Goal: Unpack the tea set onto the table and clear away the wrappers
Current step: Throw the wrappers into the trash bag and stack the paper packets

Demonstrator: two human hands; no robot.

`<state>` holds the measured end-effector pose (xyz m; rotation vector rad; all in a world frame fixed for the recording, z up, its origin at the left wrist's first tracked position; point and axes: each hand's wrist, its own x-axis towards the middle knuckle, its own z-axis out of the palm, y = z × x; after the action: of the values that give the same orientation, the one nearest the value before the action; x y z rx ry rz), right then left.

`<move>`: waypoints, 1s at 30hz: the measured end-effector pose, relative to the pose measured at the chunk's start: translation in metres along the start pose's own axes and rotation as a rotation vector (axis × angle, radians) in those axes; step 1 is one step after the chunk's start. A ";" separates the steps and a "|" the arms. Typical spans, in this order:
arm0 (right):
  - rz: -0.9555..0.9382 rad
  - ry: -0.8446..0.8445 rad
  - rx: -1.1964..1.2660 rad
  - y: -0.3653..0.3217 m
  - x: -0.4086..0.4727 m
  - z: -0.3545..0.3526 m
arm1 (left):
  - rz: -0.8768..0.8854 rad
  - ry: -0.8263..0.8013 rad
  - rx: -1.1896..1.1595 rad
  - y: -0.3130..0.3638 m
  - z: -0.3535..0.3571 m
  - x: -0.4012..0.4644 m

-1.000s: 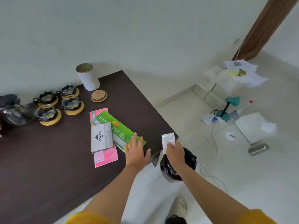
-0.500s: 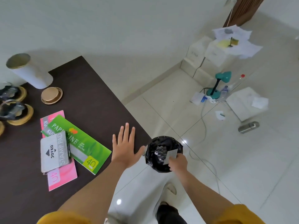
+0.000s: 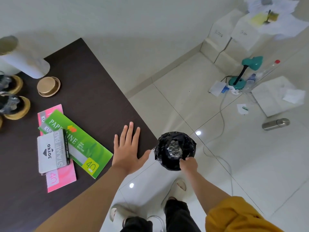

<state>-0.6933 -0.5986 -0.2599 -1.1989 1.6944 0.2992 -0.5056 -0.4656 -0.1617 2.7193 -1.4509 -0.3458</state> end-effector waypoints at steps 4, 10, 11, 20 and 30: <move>-0.018 -0.060 -0.024 0.010 0.005 0.011 | 0.000 0.000 -0.010 -0.001 0.001 0.000; -0.043 -0.048 -0.033 0.015 0.002 0.023 | -0.007 -0.007 -0.025 0.000 0.000 -0.001; -0.049 -0.068 -0.020 0.014 -0.001 0.023 | -0.008 -0.005 -0.027 0.000 0.000 -0.001; -0.279 -0.043 0.110 -0.025 -0.057 0.014 | -0.002 -0.006 -0.063 0.000 -0.003 -0.002; -0.690 0.355 0.199 -0.065 -0.159 0.034 | -0.047 -0.053 -0.604 -0.020 -0.050 0.003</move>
<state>-0.6189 -0.5163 -0.1242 -1.6594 1.4400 -0.5171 -0.4764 -0.4604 -0.1161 2.2647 -1.0628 -0.7267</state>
